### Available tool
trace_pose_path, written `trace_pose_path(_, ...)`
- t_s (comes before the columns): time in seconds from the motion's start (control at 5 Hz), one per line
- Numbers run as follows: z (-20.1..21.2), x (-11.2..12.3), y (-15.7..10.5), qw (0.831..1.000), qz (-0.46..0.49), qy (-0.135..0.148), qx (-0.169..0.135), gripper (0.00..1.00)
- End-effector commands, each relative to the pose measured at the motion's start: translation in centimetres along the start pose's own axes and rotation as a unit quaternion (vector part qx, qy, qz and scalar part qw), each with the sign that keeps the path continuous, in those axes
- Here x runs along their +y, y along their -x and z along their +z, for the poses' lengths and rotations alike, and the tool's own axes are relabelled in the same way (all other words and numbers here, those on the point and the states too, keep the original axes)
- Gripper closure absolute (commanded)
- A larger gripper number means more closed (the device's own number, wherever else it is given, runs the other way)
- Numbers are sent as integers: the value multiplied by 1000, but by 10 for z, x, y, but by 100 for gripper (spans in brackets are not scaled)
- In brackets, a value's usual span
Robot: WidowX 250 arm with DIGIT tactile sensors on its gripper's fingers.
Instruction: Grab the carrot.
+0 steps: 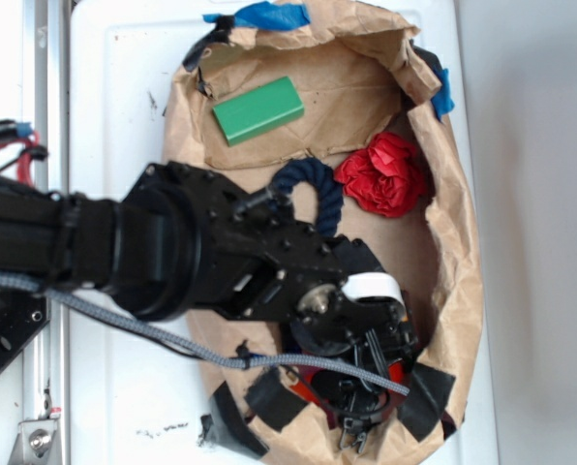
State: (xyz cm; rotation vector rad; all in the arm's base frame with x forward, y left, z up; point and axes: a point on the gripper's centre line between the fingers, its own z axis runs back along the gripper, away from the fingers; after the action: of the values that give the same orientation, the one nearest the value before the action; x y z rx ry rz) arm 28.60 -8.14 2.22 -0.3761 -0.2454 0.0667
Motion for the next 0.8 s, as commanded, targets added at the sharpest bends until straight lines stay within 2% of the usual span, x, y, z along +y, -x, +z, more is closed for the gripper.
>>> trace_pose_path(0.0, 33, 28, -6, 999, 28, -14, -5, 100)
trace_pose_path(0.2, 57, 39, -11, 996, 36, -76, 14, 100)
trace_pose_path(0.4, 77, 45, -17, 990, 62, -125, 35, 100)
trace_pose_path(0.6, 84, 45, -21, 987, 67, -140, 44, 100)
